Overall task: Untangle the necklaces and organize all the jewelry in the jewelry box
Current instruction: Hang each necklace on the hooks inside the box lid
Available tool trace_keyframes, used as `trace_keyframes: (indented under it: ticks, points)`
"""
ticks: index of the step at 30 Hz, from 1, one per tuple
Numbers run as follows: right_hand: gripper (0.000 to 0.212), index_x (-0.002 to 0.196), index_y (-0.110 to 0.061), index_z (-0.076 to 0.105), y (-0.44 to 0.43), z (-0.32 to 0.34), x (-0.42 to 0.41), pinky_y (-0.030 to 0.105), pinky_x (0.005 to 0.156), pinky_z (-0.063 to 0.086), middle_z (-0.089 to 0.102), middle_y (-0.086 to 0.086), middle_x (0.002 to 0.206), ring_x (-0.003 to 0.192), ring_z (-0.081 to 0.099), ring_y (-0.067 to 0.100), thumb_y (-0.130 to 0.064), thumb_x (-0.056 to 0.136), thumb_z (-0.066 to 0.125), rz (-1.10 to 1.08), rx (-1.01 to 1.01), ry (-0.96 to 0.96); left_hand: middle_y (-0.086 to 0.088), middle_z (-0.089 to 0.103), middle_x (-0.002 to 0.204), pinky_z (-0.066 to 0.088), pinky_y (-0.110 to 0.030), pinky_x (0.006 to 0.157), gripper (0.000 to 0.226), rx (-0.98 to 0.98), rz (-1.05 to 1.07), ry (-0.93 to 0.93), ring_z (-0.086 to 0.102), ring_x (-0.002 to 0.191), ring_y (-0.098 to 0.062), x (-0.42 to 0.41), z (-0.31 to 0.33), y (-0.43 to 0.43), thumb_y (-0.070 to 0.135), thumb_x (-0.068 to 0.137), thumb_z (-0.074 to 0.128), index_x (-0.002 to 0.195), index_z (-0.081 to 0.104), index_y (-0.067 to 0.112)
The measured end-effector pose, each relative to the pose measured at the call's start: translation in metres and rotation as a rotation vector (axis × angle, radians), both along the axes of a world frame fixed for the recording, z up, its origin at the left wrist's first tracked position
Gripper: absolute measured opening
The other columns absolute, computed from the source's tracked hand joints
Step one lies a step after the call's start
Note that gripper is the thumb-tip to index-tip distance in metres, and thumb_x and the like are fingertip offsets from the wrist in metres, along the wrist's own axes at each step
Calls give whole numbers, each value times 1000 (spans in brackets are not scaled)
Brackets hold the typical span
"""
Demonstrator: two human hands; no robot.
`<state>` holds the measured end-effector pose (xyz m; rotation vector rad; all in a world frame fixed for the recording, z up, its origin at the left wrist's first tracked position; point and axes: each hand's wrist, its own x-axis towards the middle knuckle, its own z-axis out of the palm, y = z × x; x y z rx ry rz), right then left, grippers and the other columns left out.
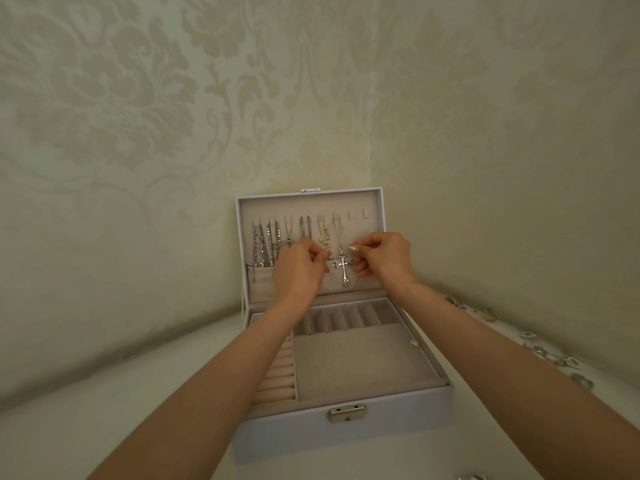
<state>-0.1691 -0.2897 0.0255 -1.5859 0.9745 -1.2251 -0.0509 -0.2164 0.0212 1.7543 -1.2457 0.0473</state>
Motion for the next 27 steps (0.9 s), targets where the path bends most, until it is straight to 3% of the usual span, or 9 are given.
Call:
trace_keyframes:
  ticks: [7,10,13,18,22,27]
  points:
    - [17,71,-5,69,25,-5,-5,16,37,41,60,2,47,35,53,8,-12,86,67,83,115,-7,1,70,94,44,-32,77,9,147,-44,-191,60,96,-21,-22,-10,10,26,89,59,92,67,23]
    - [17,69,-9,68,29,-9,-7,16,36,34,58,2,51,38,47,7,-8,85,65,131,183,-21,2,71,95,45,-31,77,8,159,-50,-223,61,98,-21,-24,-9,13,28,87,60,88,68,26]
    - [18,68,-11,68,30,-12,-9,14,36,34,59,-3,46,36,46,4,-5,85,66,127,179,-76,5,72,89,46,-32,77,8,199,-71,-195,62,96,-18,-22,-11,15,29,86,61,82,67,27]
    - [18,70,-7,69,32,-17,-10,16,38,39,56,2,50,38,48,7,-8,88,64,140,171,-114,5,70,92,46,-30,76,11,164,-53,-43,62,94,-15,-22,-9,12,28,90,56,92,66,24]
    - [14,86,-4,71,30,-19,-13,17,38,38,53,2,49,36,44,5,-10,91,60,114,146,-97,-8,71,88,51,-37,79,17,151,-114,124,64,91,-28,-23,-6,3,18,89,52,93,69,17]
    - [10,90,-3,69,27,-20,-11,17,33,34,51,5,48,31,41,6,-11,89,63,60,69,-70,-10,69,92,40,-32,71,24,178,-65,-31,60,94,-27,-23,-15,5,31,94,53,92,68,13]
